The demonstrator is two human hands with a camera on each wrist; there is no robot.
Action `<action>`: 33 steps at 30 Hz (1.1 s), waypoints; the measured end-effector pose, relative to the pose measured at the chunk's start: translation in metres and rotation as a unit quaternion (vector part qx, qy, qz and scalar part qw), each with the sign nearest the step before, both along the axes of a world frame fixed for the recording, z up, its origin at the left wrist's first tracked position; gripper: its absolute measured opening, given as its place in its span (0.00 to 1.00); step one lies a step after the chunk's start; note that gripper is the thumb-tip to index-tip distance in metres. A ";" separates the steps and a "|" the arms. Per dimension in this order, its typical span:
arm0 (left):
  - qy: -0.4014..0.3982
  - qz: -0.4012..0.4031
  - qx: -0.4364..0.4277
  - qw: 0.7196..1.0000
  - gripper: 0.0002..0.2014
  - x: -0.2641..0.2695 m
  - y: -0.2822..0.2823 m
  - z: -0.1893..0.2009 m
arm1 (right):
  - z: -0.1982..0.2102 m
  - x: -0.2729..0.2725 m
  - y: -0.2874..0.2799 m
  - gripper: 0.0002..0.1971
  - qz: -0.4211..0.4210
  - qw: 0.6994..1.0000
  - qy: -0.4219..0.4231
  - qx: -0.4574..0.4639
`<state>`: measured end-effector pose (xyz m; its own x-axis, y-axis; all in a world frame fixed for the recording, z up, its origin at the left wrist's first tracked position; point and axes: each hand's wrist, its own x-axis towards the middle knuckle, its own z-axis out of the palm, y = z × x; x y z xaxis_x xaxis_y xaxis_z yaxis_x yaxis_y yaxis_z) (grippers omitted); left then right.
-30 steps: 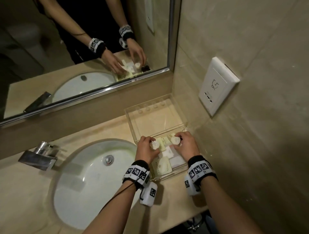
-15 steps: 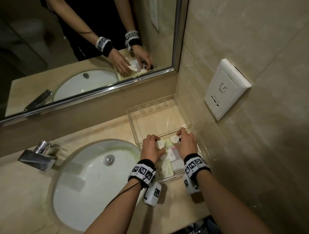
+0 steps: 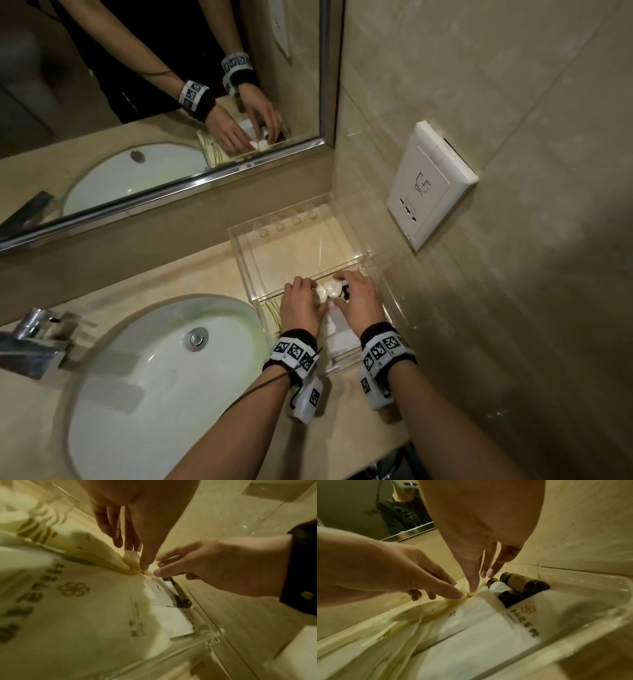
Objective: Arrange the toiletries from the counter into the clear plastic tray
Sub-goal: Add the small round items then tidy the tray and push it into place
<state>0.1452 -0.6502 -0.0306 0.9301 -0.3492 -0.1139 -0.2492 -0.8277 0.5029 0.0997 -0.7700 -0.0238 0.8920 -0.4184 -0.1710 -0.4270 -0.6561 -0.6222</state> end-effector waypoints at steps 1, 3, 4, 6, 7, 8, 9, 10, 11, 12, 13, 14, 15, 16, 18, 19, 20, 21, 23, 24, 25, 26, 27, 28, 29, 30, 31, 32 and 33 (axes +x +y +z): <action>-0.004 0.002 0.012 1.000 0.18 0.000 0.000 -0.001 | -0.001 0.001 0.001 0.24 0.014 1.000 0.001 -0.003; -0.008 0.001 0.030 1.000 0.18 -0.001 0.001 -0.001 | -0.003 0.003 0.004 0.25 0.033 0.999 -0.003 -0.011; -0.009 -0.002 0.036 0.999 0.18 -0.001 0.001 -0.001 | -0.004 0.004 0.005 0.25 0.035 0.999 -0.008 -0.013; -0.010 -0.007 0.036 0.999 0.18 0.000 0.000 -0.002 | -0.005 0.007 0.005 0.23 0.028 0.999 -0.010 -0.015; -0.008 -0.008 0.031 0.999 0.19 -0.001 0.000 -0.002 | -0.006 0.007 0.004 0.21 0.022 1.000 -0.005 -0.016; -0.003 -0.008 0.024 1.000 0.19 -0.001 0.000 -0.003 | -0.006 0.007 0.003 0.20 0.015 1.000 -0.001 -0.014; 0.003 -0.008 0.016 1.000 0.20 -0.001 0.001 -0.004 | -0.006 0.007 0.001 0.20 0.011 1.000 0.003 -0.009; 0.009 -0.007 0.006 1.000 0.21 -0.001 0.002 -0.004 | -0.007 0.007 0.001 0.20 0.010 1.000 0.006 -0.004; 0.015 -0.007 -0.007 1.000 0.22 -0.002 0.004 -0.003 | -0.008 0.006 0.000 0.20 0.013 1.000 0.005 -0.002; 0.018 -0.007 -0.021 1.000 0.22 -0.002 0.008 -0.002 | -0.008 0.006 0.000 0.21 0.016 1.000 0.000 0.001; 0.017 -0.005 -0.036 0.999 0.21 -0.002 0.012 -0.001 | -0.008 0.005 -0.001 0.21 0.017 1.000 -0.009 0.002; 0.014 0.000 -0.049 0.999 0.20 -0.003 0.019 0.000 | -0.008 0.004 -0.001 0.21 0.016 1.000 -0.022 0.004; 0.009 0.005 -0.055 0.998 0.19 -0.003 0.027 0.002 | -0.008 0.003 -0.001 0.21 0.015 0.999 -0.037 0.002; 0.001 0.007 -0.052 0.999 0.18 -0.003 0.036 0.002 | -0.008 0.002 0.000 0.20 0.017 0.999 -0.050 0.000; -0.011 0.002 -0.028 1.000 0.19 -0.004 0.055 0.001 | -0.007 0.001 0.004 0.19 0.034 0.997 -0.074 -0.006; -0.013 -0.003 -0.016 1.000 0.20 -0.004 0.062 0.000 | -0.008 0.001 0.007 0.19 0.050 0.996 -0.078 -0.005; -0.012 -0.007 -0.007 1.000 0.20 -0.005 0.067 0.000 | -0.008 0.002 0.011 0.19 0.068 0.995 -0.076 -0.004; -0.008 -0.010 -0.005 1.000 0.21 -0.006 0.070 -0.001 | -0.008 0.003 0.015 0.19 0.085 0.994 -0.069 -0.005; 0.003 -0.011 -0.009 1.000 0.22 -0.006 0.072 -0.002 | -0.008 0.006 0.020 0.21 0.102 0.993 -0.051 -0.011; 0.009 -0.011 -0.010 1.000 0.22 -0.006 0.072 -0.002 | -0.008 0.007 0.022 0.21 0.104 0.993 -0.049 -0.013; 0.014 -0.011 -0.010 1.000 0.21 -0.006 0.072 -0.002 | -0.009 0.007 0.023 0.21 0.106 0.993 -0.048 -0.017; 0.016 -0.011 -0.009 1.000 0.21 -0.006 0.072 -0.002 | -0.010 0.007 0.024 0.21 0.109 0.993 -0.047 -0.020; 0.016 -0.011 -0.008 1.000 0.21 -0.006 0.072 -0.002 | -0.011 0.008 0.024 0.20 0.110 0.993 -0.044 -0.025; 0.016 -0.011 -0.004 1.000 0.21 -0.006 0.072 -0.002 | -0.011 0.008 0.024 0.20 0.112 0.992 -0.039 -0.031; 0.014 -0.012 0.001 1.000 0.21 -0.006 0.072 -0.002 | -0.011 0.009 0.023 0.20 0.114 0.992 -0.031 -0.036; 0.011 -0.011 0.007 1.000 0.20 -0.006 0.071 -0.002 | -0.010 0.010 0.022 0.19 0.118 0.992 -0.020 -0.039; 0.008 -0.010 0.012 1.000 0.20 -0.007 0.071 -0.002 | -0.010 0.011 0.022 0.19 0.121 0.992 -0.008 -0.042; 0.005 -0.008 0.015 1.000 0.20 -0.007 0.070 -0.002 | -0.009 0.012 0.021 0.19 0.124 0.991 0.003 -0.045; 0.004 -0.006 0.018 1.000 0.20 -0.008 0.070 -0.002 | -0.008 0.013 0.021 0.20 0.126 0.991 0.013 -0.049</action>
